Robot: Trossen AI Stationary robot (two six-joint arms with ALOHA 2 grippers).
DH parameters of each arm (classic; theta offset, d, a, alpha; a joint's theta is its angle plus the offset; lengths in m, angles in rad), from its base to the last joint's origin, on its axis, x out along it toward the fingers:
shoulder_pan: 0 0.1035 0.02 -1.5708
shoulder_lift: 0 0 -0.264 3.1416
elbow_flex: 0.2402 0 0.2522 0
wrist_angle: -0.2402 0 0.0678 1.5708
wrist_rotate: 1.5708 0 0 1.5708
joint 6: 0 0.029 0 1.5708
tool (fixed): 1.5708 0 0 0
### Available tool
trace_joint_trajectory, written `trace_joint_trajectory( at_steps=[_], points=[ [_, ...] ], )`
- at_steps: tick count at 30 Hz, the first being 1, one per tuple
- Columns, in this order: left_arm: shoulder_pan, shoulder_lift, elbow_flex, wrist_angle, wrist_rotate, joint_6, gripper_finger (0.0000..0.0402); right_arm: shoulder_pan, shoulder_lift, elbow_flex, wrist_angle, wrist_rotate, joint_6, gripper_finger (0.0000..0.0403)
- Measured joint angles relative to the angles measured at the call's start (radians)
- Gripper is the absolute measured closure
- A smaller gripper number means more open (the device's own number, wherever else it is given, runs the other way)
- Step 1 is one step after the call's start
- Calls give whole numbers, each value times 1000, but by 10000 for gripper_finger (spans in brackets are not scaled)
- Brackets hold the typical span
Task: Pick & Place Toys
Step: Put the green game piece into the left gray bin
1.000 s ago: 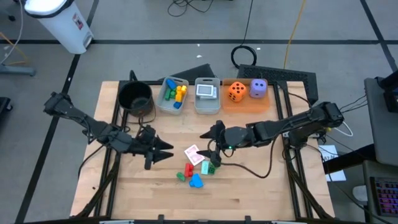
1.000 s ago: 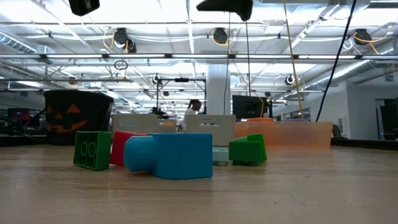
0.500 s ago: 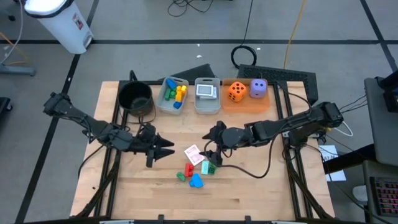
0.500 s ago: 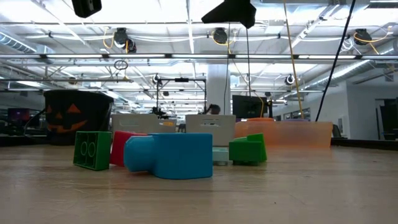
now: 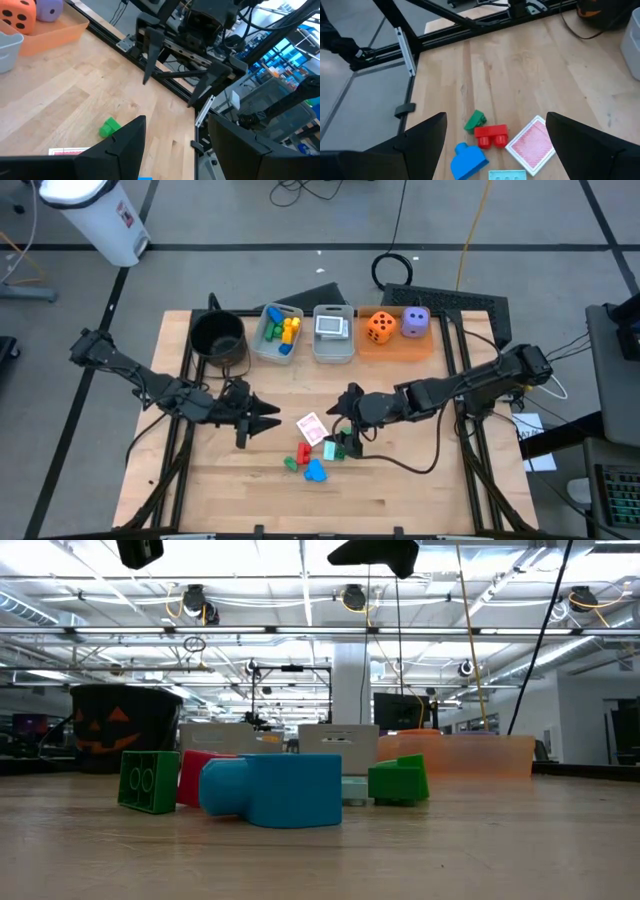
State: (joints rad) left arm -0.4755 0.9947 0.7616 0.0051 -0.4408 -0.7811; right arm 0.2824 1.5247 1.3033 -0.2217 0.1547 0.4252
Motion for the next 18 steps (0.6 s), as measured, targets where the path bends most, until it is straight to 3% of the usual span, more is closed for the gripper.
trace_joint_trajectory(
  at_steps=[7,12,18],
  points=[
    [0,0,0,-4,2,45,179,47,0,0,-50,28,-2,74],
    [0,0,0,-17,2,73,179,74,12,-2,-177,32,-98,74],
    [1,0,0,-41,-2,72,179,69,86,-2,-212,1,-164,74]
  ],
)
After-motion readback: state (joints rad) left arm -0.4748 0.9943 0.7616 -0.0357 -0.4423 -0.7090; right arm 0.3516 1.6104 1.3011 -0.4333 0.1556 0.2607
